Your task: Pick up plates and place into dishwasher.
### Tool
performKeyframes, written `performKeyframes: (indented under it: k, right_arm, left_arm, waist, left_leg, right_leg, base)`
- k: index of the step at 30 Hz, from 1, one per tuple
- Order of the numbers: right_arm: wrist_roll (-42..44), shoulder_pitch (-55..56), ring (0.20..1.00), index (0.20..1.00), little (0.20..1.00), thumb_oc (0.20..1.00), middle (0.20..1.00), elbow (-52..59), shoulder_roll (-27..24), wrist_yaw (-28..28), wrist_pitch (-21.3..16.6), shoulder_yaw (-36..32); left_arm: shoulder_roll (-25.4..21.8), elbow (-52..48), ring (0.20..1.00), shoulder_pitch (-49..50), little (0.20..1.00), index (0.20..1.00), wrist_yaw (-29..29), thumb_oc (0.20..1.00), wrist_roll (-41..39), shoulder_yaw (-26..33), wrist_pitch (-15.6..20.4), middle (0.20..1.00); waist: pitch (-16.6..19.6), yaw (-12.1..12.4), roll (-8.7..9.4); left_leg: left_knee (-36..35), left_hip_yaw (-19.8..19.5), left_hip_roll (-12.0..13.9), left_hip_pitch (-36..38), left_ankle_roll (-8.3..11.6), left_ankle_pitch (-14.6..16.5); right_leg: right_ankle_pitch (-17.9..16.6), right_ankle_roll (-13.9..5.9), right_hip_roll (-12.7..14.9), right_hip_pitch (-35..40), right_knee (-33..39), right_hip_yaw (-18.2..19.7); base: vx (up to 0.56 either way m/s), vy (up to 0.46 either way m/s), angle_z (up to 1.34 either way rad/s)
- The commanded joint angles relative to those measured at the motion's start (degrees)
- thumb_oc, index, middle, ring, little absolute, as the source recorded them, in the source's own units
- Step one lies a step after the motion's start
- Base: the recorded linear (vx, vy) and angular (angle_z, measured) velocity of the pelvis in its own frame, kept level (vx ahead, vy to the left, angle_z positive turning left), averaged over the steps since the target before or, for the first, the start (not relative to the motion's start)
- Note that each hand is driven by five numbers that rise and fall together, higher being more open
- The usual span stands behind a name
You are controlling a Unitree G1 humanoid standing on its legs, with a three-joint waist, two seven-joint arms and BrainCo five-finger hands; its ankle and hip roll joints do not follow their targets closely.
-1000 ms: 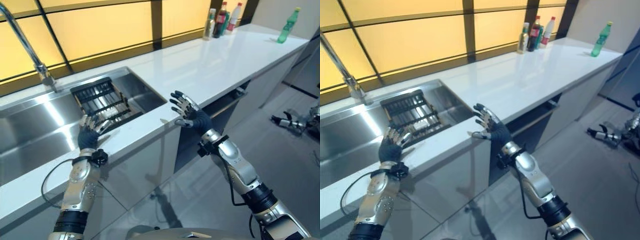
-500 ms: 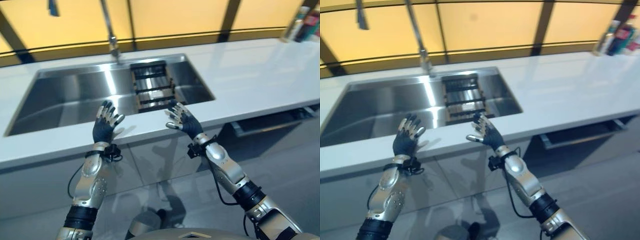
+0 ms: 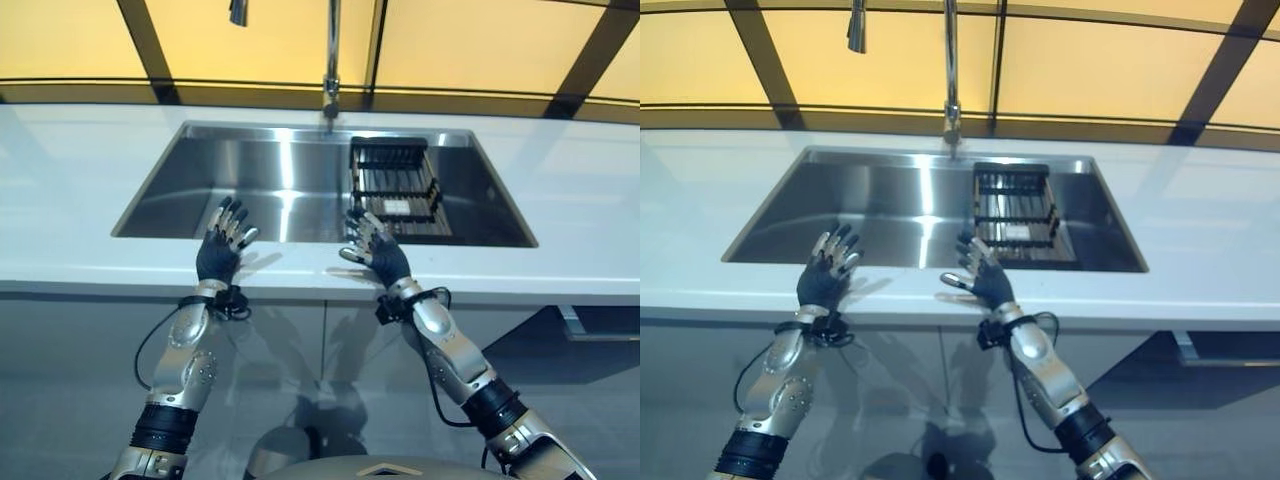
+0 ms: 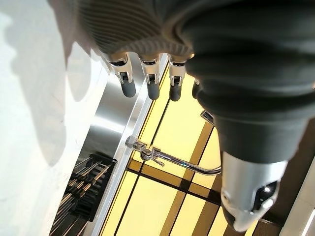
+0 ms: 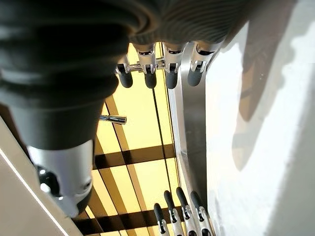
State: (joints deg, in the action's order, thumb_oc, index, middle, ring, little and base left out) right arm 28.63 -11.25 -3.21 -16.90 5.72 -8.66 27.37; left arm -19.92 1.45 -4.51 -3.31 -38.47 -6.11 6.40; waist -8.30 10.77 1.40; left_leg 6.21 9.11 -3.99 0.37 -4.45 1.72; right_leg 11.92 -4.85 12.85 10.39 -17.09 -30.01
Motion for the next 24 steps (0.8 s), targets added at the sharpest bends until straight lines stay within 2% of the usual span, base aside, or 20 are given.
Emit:
performKeyframes:
  k: [1, 3, 4, 6, 9, 13, 24]
  right_arm:
    - [-0.9, 3.2, 1.000, 1.000, 1.000, 1.000, 1.000, 4.8, -1.3, 0.2, -3.8, -1.9]
    - [-1.0, 3.3, 1.000, 1.000, 1.000, 1.000, 1.000, 4.9, -1.9, 1.1, -4.4, -2.0]
    - [-0.4, 2.7, 1.000, 1.000, 1.000, 1.000, 1.000, 3.9, -2.0, 1.4, -5.0, -2.6]
    - [0.4, 0.9, 1.000, 1.000, 1.000, 1.000, 1.000, 1.1, -2.1, 0.8, -5.8, -3.8]
    - [0.7, 0.3, 1.000, 1.000, 1.000, 1.000, 1.000, 0.7, -1.8, 0.3, -4.5, -5.4]
    - [0.3, 1.9, 1.000, 1.000, 1.000, 1.000, 1.000, 2.0, -1.6, 0.0, -2.6, -6.3]
    - [-1.7, 4.3, 1.000, 1.000, 1.000, 1.000, 1.000, 2.8, -1.2, -0.7, -2.0, -6.2]
  left_arm:
    - [-2.2, 0.1, 1.000, 1.3, 1.000, 1.000, 0.0, 1.000, 3.1, -3.8, 1.5, 1.000]
    - [-2.4, 1.0, 1.000, -1.1, 1.000, 1.000, -1.0, 1.000, 3.2, -6.1, 2.3, 1.000]
    - [-2.5, 1.2, 1.000, -2.1, 1.000, 1.000, -0.9, 1.000, 3.3, -6.8, 2.4, 1.000]
    - [-1.5, 1.7, 1.000, -3.1, 1.000, 1.000, -1.6, 1.000, 3.4, -7.5, 2.1, 1.000]
    - [-0.3, 1.4, 1.000, -2.8, 1.000, 1.000, -0.6, 1.000, 4.3, -7.5, 0.8, 1.000]
    - [0.1, 0.6, 1.000, -1.6, 1.000, 1.000, -1.0, 1.000, 4.0, -7.3, -0.2, 1.000]
    - [0.6, 0.2, 1.000, 0.0, 1.000, 1.000, -0.8, 1.000, 3.8, -6.8, -0.6, 1.000]
  waist:
    - [0.7, -2.3, -0.75]
    - [0.4, -3.9, 0.02]
    - [0.4, -4.0, -0.02]
    - [0.7, -3.7, 0.40]
    - [2.0, -3.7, 0.52]
    - [3.3, -4.3, 0.07]
    - [4.7, -4.8, -0.76]
  left_leg:
    - [-1.7, -2.5, 2.1, 3.8, 3.20, 3.6]
    - [-1.2, -3.6, 1.5, 2.4, 2.89, 2.8]
    - [-0.5, -3.4, 1.9, 1.7, 3.04, 2.8]
    - [-2.0, -3.7, 2.1, 2.1, 3.50, 2.2]
    - [-4.5, -3.5, 2.7, 3.0, 4.36, 1.2]
    - [-6.2, -2.7, 3.8, 4.0, 5.28, 0.6]
    - [-8.3, -1.4, 5.2, 5.5, 6.65, -0.2]
  right_leg:
    - [-9.0, -0.89, -2.5, -6.7, 5.9, 8.2]
    - [-12.4, -0.88, -3.3, -7.4, 9.8, 12.2]
    - [-10.0, -0.52, -4.0, -6.7, 9.9, 12.0]
    - [-11.3, -0.41, -4.5, -5.4, 14.2, 11.8]
    - [-12.3, -0.37, -5.2, -3.8, 17.6, 11.1]
    - [-12.3, -0.01, -5.8, -2.6, 19.6, 11.0]
    - [-12.7, 0.05, -5.9, -1.2, 21.9, 9.5]
  base:
    - [-0.05, -0.049, 0.41]
    - [-0.05, -0.073, 0.56]
    - [-0.02, -0.094, 0.49]
    - [-0.03, -0.127, 0.36]
    - [0.03, -0.095, 0.33]
    - [0.04, -0.031, -0.03]
    - [0.00, 0.000, 0.00]
